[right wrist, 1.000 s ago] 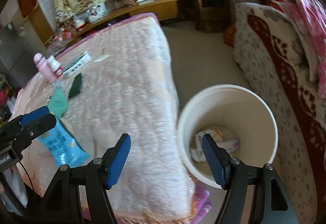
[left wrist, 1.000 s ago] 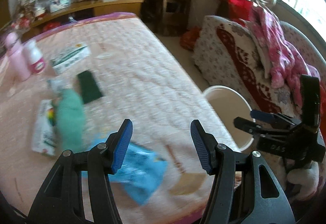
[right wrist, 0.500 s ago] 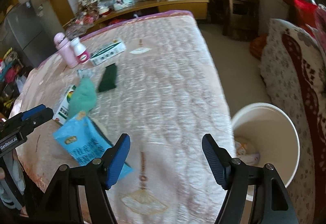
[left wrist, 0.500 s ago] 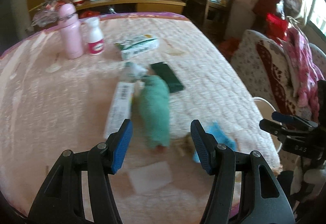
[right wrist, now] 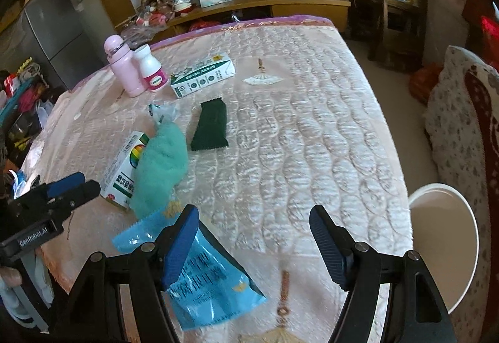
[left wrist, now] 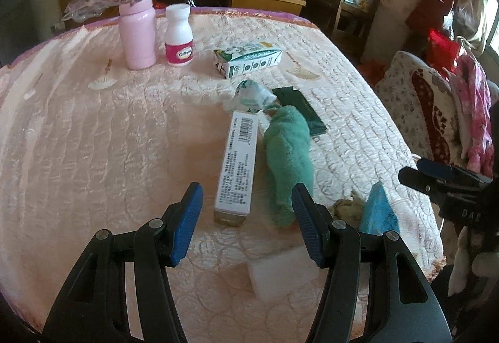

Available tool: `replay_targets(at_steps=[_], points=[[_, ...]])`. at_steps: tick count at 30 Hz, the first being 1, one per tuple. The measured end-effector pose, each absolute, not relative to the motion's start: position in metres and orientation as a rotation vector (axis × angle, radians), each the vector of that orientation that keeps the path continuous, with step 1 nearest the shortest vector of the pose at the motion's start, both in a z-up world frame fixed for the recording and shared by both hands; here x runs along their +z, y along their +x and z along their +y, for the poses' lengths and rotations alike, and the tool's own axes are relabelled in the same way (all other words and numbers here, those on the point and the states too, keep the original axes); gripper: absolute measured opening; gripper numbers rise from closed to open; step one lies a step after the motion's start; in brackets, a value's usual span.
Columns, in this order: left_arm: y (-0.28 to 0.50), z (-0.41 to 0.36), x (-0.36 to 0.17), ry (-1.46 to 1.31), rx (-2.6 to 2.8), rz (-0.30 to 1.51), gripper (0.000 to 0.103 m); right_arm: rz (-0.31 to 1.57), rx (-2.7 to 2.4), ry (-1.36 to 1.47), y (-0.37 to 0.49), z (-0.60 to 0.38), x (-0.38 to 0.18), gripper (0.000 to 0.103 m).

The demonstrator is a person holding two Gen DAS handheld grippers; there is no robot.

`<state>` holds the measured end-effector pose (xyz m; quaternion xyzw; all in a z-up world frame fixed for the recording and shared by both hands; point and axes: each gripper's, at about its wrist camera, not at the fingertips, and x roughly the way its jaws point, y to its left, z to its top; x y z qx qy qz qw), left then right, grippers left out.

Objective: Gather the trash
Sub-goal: 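Close left gripper on white barcode box while right gripper grasps dark green packet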

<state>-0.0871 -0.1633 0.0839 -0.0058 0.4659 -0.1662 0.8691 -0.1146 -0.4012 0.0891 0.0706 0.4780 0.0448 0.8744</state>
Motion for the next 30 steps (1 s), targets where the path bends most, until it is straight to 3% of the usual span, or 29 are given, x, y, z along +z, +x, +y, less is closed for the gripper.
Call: replay_targets(at_steps=[22, 23, 25, 30], points=[[-0.032, -0.171, 0.041, 0.014, -0.291, 1.063, 0.057, 1.035, 0.140, 0.145, -0.056, -0.379, 0.080, 0.072], [-0.029, -0.171, 0.038, 0.000, -0.299, 1.073, 0.053, 1.037, 0.137, 0.139, -0.051, -0.378, 0.079, 0.072], [-0.026, -0.168, 0.035, -0.032, -0.317, 1.094, 0.026, 1.037, 0.132, 0.126, -0.043, -0.376, 0.077, 0.072], [-0.024, -0.152, 0.039, -0.052, -0.299, 1.090, 0.026, 1.062, 0.124, 0.111, -0.017, -0.371, 0.066, 0.072]])
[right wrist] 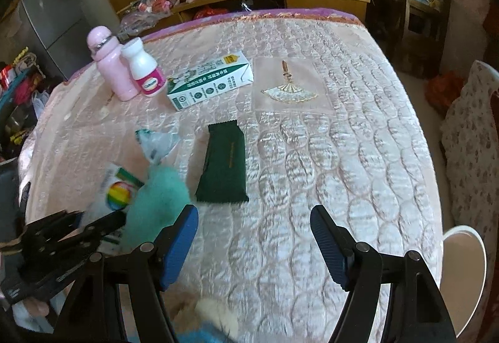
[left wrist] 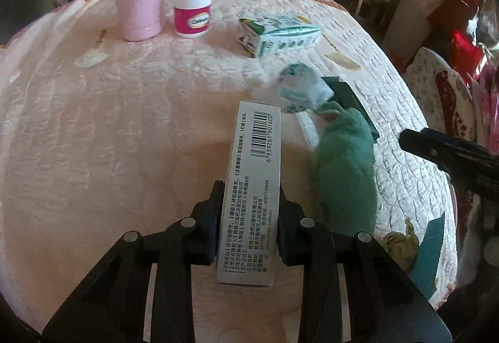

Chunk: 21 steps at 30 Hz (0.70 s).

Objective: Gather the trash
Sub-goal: 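Close left gripper on white barcode box while right gripper grasps dark green packet, then carry the white box and green packet in both grippers over the white bucket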

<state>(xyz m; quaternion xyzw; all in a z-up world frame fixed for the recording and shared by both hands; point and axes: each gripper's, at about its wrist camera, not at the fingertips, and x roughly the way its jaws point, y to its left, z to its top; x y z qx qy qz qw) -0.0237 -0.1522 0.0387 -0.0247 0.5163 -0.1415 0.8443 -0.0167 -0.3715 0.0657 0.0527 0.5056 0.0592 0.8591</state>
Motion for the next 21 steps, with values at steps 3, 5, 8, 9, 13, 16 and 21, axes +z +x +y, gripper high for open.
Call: replay_targets(at_steps=[3, 5, 8, 9, 13, 16, 21], points=[[-0.023, -0.142, 0.041, -0.070, -0.289, 1.086, 0.026, 1.071, 0.123, 0.100, -0.001, -0.367, 0.060, 0.072], [-0.024, -0.139, 0.041, -0.072, -0.287, 1.088, 0.026, 1.081, 0.120, 0.104, 0.013, -0.364, 0.055, 0.072], [-0.026, -0.139, 0.040, -0.065, -0.292, 1.089, 0.026, 1.100, 0.099, 0.105, 0.030, -0.359, 0.047, 0.072], [-0.026, -0.140, 0.039, -0.063, -0.295, 1.091, 0.026, 1.106, 0.105, 0.110, 0.034, -0.358, 0.045, 0.072], [-0.026, -0.143, 0.035, -0.063, -0.300, 1.091, 0.026, 1.135, 0.109, 0.067, 0.043, -0.343, 0.037, 0.070], [-0.024, -0.143, 0.035, -0.067, -0.297, 1.093, 0.026, 1.166, 0.124, 0.068, 0.047, -0.338, 0.026, 0.049], [-0.022, -0.145, 0.026, -0.056, -0.291, 1.117, 0.026, 1.151, 0.122, 0.071, 0.037, -0.350, 0.029, 0.036]])
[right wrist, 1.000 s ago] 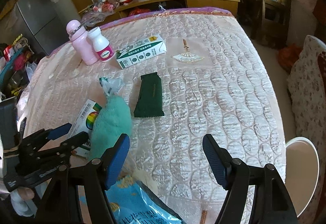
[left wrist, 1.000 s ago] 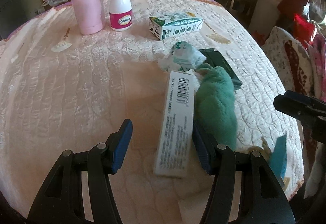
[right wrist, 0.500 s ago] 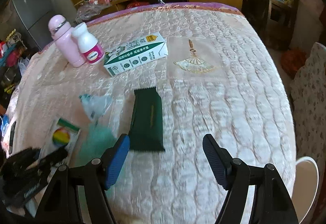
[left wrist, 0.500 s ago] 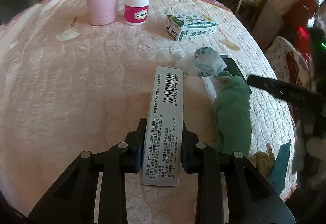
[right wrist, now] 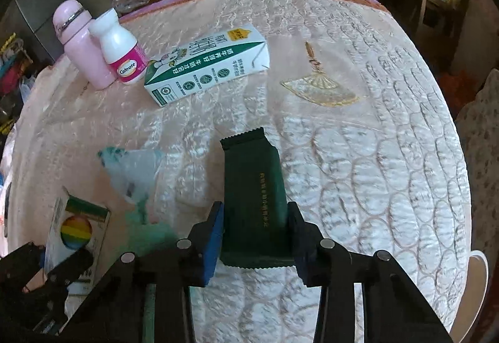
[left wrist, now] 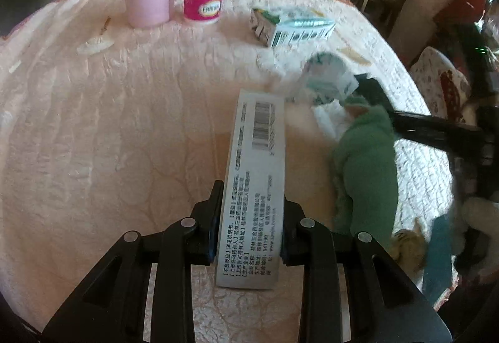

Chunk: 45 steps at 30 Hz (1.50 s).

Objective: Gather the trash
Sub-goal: 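Carry the white box and green packet in both grippers over the white bucket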

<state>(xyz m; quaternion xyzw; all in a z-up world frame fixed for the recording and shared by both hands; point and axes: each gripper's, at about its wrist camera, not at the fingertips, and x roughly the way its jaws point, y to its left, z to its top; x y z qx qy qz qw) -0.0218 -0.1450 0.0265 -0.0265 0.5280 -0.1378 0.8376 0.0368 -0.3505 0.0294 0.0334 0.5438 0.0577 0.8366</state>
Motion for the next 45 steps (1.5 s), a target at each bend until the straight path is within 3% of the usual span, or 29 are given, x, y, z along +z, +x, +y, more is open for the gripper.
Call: replay_targets(at_steps=[21, 45], points=[[-0.074, -0.170, 0.089, -0.037, -0.363, 0.984, 0.025, 0.982, 0.174, 0.114, -0.083, -0.392, 0.099, 0.034], [-0.123, -0.269, 0.136, 0.066, -0.540, 0.895, 0.025, 0.944, 0.070, 0.154, -0.155, -0.455, 0.110, 0.034]])
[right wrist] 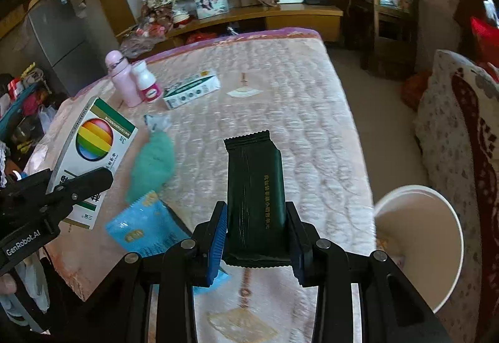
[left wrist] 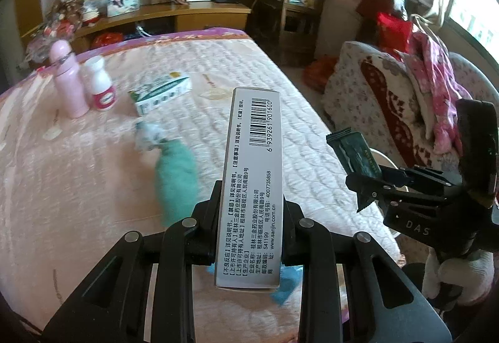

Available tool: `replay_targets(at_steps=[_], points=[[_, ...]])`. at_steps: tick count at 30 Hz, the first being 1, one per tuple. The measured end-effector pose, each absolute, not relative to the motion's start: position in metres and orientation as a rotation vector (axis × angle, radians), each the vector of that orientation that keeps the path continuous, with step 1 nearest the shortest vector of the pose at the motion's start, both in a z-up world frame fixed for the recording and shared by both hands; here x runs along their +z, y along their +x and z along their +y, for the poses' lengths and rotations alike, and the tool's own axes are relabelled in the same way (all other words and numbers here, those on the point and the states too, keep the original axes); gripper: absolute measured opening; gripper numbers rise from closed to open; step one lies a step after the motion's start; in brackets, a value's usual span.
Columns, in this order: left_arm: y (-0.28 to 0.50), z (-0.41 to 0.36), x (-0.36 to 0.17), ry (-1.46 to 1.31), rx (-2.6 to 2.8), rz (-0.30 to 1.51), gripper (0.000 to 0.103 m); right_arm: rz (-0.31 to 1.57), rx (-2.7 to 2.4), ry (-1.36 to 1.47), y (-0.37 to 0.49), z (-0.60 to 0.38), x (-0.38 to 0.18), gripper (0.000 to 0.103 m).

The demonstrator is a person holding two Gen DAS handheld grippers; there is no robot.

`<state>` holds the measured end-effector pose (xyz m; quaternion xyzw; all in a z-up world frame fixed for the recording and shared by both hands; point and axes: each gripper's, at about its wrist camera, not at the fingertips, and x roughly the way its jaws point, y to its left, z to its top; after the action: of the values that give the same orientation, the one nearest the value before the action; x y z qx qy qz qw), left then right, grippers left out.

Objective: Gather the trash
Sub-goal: 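Carry the white box and green packet in both grippers over the white bucket, then open right gripper dropping green packet into bucket while left gripper drops white box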

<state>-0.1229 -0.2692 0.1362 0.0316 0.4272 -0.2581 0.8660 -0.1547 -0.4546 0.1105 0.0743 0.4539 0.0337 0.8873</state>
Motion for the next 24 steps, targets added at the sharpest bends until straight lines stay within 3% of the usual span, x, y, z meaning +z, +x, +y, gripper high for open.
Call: replay_targets(at_steps=[24], points=[[-0.156, -0.425, 0.116, 0.198, -0.750, 0.955, 0.025, 0.981, -0.129, 0.268, -0.206, -0.577, 0.076, 0.034]])
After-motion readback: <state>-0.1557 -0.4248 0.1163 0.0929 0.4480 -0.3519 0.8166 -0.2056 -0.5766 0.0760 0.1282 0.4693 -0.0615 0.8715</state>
